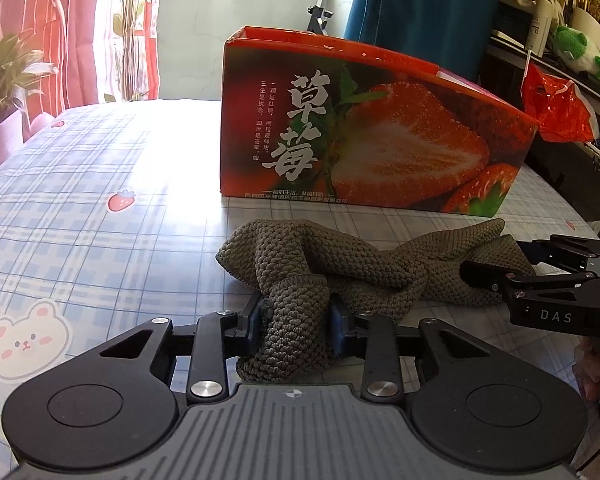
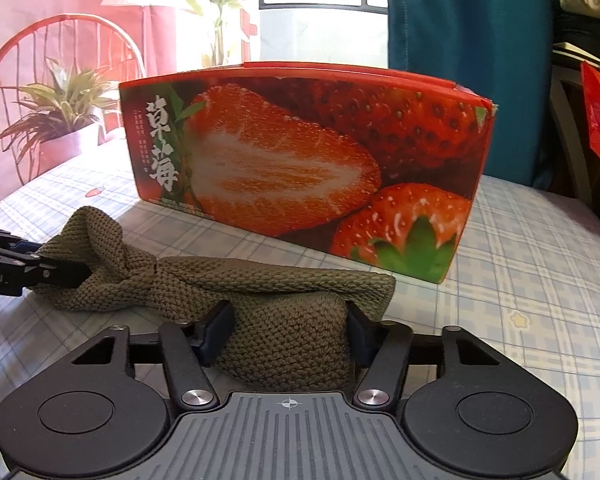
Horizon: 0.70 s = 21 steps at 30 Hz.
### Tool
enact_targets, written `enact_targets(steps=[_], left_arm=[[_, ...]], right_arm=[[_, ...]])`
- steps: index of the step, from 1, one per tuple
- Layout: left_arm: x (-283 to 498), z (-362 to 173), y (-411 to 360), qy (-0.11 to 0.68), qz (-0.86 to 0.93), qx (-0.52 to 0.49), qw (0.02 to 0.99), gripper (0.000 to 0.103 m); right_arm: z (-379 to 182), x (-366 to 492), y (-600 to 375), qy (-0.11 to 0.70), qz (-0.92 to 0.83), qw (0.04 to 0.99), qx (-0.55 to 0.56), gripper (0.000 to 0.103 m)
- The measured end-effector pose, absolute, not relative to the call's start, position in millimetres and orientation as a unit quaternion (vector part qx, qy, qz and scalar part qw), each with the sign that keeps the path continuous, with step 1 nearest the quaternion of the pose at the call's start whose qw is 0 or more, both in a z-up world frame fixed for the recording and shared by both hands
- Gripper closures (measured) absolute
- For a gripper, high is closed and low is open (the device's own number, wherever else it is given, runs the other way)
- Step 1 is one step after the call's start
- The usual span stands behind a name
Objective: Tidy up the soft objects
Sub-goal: 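Lower both tools onto the grey-green knitted cloth and close on it, then lift the knitted cloth with both tools and lower it into the box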
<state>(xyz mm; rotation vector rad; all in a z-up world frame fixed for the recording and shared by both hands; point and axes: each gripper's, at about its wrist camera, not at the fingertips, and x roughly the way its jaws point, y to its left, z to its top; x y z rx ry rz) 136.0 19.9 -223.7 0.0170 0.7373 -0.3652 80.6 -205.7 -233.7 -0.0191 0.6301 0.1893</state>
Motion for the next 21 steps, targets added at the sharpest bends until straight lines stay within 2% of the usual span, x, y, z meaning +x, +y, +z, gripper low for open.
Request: enact_targets(steps=[4,14,17,21], left_arm=[[134,-225,21,0.356,-0.178,0.01,0.917,0.068],[138,-222,22,0.363,-0.178,0.012,0.914,0.068],[142,-220,25,0.372,-0.188,-0.003,0.909,0.078],[138,-214,26,0.366,-0.189,-0.002,0.911,0.08]], right_arm=[[-233,78,-202,0.304,0.112,0.946,-0.023,0.068],[-230,76,-194,0.301,0.131,0.943,-0.053,0.082],[-226,77,-195,0.31,0.137,0.94,-0.047,0.091],[-219,75,-196,0.312,0.143,0.939,-0.027,0.093]])
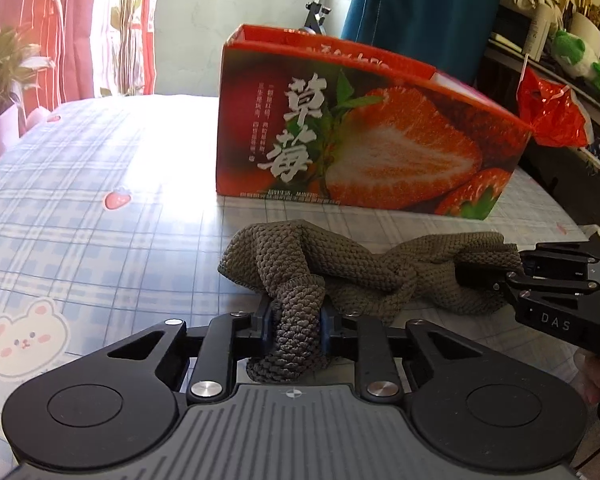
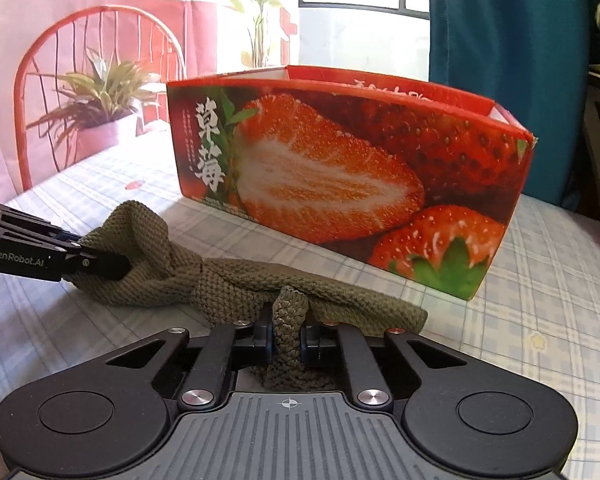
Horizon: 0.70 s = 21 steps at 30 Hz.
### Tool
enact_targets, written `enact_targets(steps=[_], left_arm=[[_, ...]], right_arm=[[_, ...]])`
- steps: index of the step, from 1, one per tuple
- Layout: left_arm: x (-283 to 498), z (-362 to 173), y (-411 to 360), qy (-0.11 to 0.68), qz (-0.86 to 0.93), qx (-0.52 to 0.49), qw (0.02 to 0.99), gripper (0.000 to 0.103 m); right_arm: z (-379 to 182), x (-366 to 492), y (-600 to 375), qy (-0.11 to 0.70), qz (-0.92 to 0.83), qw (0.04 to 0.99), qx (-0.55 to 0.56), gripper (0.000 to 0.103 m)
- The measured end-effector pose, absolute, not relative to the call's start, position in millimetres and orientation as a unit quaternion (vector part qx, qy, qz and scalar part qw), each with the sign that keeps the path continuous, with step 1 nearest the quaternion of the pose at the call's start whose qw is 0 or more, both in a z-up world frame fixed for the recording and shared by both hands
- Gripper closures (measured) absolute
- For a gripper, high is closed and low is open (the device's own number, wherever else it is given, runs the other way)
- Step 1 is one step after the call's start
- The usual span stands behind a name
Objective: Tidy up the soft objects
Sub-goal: 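Lift the knitted cloth with both tools and lower it into the box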
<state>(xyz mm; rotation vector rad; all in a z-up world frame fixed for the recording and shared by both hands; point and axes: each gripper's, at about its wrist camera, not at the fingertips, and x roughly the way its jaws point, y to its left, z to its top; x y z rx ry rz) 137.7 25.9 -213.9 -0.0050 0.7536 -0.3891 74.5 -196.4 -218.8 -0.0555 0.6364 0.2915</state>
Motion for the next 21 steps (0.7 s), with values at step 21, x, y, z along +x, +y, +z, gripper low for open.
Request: enact_targets(steps=[21], left_arm=[[149,-87,8,0.247,-0.25,-0.028,0.936,0.08]], right_arm=[[-105,81,-224,0.217,0.159,0.962,-0.036,0.094]])
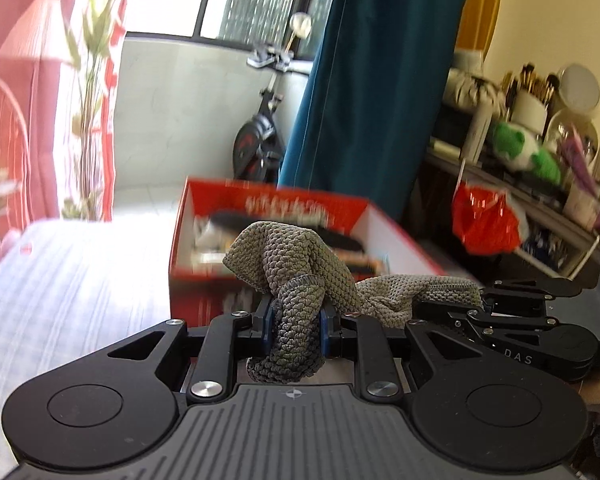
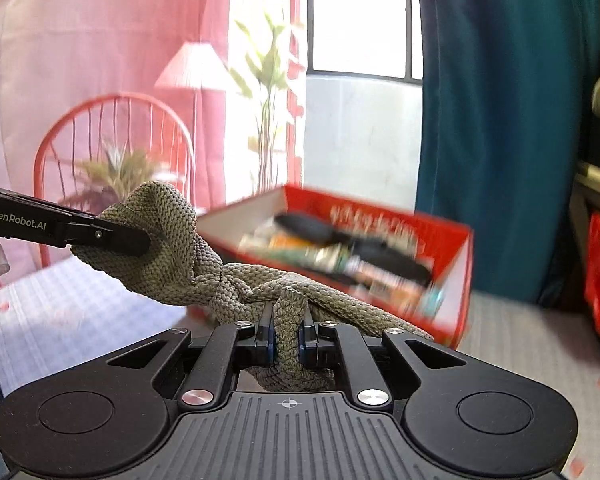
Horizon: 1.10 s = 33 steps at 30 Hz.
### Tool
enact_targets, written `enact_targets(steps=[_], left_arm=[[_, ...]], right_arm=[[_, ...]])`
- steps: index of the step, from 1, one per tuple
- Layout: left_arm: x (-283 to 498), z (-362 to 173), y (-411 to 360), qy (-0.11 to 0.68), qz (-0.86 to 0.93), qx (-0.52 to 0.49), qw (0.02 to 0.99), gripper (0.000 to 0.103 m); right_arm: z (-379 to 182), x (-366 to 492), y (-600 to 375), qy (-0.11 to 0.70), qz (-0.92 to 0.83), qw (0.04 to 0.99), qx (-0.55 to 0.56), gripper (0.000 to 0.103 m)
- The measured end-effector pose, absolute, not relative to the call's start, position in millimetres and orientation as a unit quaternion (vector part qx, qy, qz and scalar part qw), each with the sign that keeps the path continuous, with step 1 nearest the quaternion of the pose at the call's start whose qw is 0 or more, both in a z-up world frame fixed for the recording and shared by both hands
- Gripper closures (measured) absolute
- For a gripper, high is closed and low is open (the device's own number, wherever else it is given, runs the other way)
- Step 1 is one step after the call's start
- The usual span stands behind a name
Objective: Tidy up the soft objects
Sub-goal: 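Lift the knitted cloth with both tools and lower it into the box, then open both tools to release the knitted cloth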
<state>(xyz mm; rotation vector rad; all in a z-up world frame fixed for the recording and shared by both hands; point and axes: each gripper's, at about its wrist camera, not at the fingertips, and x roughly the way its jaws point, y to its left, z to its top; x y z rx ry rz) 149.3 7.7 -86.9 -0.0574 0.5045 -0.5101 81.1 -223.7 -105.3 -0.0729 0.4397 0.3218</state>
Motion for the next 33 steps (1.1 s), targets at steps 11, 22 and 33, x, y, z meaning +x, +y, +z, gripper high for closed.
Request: enact_targets(steps=[11,22,33], left_arm=[[222,-69,-22,0.25,-0.226,-0.034,0.941,0.08],[285,-109,-41,0.349,-0.2,-0.052,0.914,0.08],[311,-132,-47,0.381,-0.182,-0.022,0.906,0.079]], right_arm=[[-78,163,-240,0.205,0.103,0.973,-0.024,0.094],[-122,228,-252,0.289,0.076,0.953,0.05,0.094],[-147,256,-252,0.34,0.064,0.937,0.051,0.094]])
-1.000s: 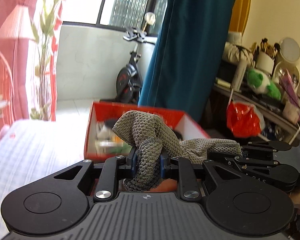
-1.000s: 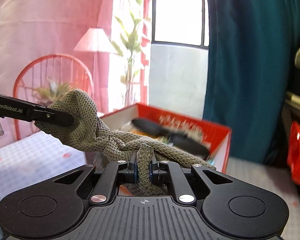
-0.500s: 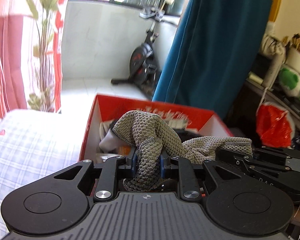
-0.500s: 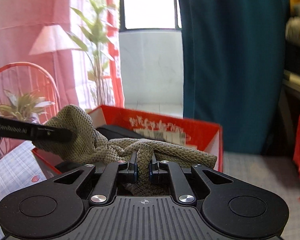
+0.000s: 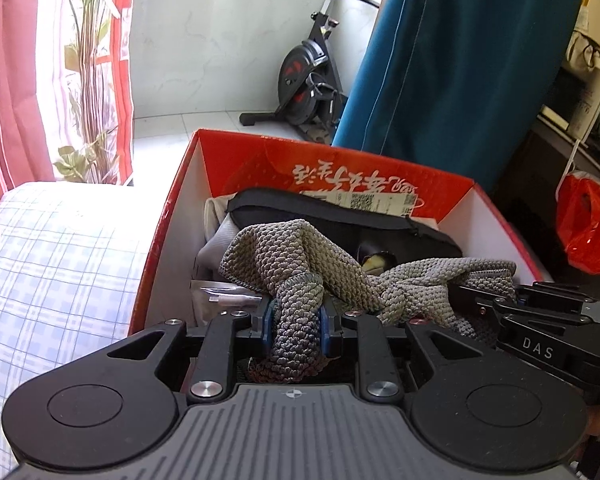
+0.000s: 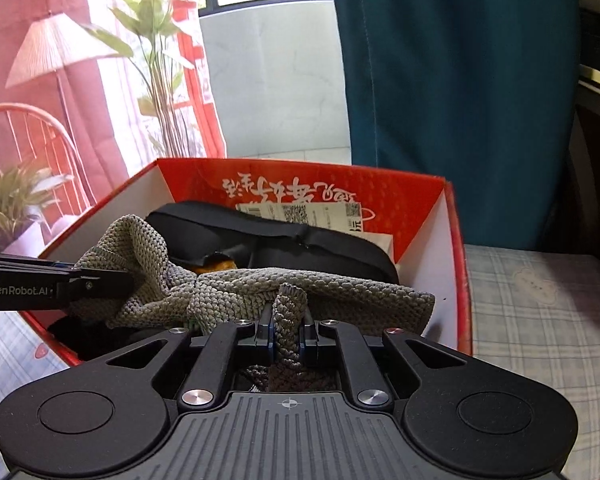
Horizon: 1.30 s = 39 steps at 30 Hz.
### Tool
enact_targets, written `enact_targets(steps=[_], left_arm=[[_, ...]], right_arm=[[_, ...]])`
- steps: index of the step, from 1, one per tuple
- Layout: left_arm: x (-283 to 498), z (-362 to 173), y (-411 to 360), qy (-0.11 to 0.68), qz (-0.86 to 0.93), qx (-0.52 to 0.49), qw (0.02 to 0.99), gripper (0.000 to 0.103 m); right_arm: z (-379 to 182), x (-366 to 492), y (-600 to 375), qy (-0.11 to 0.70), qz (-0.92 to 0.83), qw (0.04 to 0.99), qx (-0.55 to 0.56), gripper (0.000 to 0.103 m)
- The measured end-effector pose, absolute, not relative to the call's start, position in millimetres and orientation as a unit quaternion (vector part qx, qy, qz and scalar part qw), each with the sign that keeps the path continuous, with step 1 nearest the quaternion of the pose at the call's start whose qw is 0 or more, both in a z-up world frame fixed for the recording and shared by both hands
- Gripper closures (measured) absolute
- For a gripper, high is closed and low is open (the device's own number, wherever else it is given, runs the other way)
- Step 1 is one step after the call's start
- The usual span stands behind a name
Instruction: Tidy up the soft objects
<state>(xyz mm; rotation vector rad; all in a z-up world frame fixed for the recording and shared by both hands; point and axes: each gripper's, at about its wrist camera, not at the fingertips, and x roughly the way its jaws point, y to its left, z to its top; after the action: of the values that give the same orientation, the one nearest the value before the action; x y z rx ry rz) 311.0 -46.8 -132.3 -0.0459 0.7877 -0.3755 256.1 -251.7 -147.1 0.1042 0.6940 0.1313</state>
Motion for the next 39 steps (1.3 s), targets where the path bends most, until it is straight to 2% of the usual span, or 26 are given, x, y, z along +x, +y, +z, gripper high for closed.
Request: enact_targets(steps=[11,13,16,17,19,23,24,27,30,34,39], left_arm=[[310,-136,-53,0.384,-0.178,-0.008,0.906,0.077],[308,-134,-54,0.38,-0.177,-0.004,0.908,0.073],[302,-128,-53,0.371,-0.181,0.004,0.911,0.056],[300,-127,-52,0.368,-0.181,0.005,0.912,0.045],[295,-123,-50,0.361,-0.185,0.004,0.914,0.039],[286,-115,-45,0.345,-0.192,0.001,0.919,0.018],[284,-113,-43,0.341,-0.194,0.0,0.92,0.011],[279,-108,-41,0.332,-0.19,-0.004,0.924,0.005],[274,-102,-38,0.331,-0.188,-0.005,0.924,0.0],[262,-95,-37,0.32,-0.184,0.003,0.929,0.0],[243,-82,-38,0.298,-0.152,0.034,0.942,0.0]], right_arm=[[-151,264,-254,0.361,0.067,0.928,0.057,0.094],[-150,264,-254,0.362,0.066,0.928,0.056,0.094],[-148,260,-254,0.359,0.064,0.929,0.056,0.091],[-147,258,-254,0.357,0.062,0.93,0.058,0.091],[-144,256,-255,0.355,0.057,0.931,0.059,0.084],[-136,247,-258,0.345,0.051,0.935,0.059,0.077],[-133,244,-260,0.341,0.052,0.937,0.06,0.071],[-125,236,-261,0.333,0.048,0.94,0.054,0.05],[-118,228,-263,0.326,0.046,0.943,0.049,0.04],[-110,218,-263,0.316,0.044,0.946,0.05,0.019],[-100,204,-259,0.304,0.045,0.95,0.047,0.002]])
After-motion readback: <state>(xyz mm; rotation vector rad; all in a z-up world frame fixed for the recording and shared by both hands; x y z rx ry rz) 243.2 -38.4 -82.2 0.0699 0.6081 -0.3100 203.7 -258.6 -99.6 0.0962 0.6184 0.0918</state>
